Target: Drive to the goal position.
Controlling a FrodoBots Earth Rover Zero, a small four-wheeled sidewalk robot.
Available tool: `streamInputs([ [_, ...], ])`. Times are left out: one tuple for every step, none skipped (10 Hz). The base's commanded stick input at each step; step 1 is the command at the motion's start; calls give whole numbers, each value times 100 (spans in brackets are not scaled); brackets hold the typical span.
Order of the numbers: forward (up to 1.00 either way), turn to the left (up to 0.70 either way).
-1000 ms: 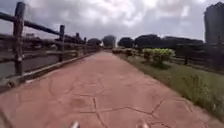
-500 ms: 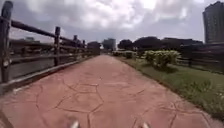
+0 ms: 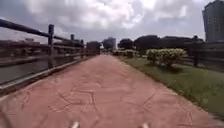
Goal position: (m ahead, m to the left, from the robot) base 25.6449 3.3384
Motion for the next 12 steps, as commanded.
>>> streamInputs([
  [70,0],
  [70,0],
  [70,0],
  [70,0],
  [70,0],
  [70,0],
  [70,0],
  [70,0],
  [70,0],
  [70,0],
  [70,0],
  [70,0],
])
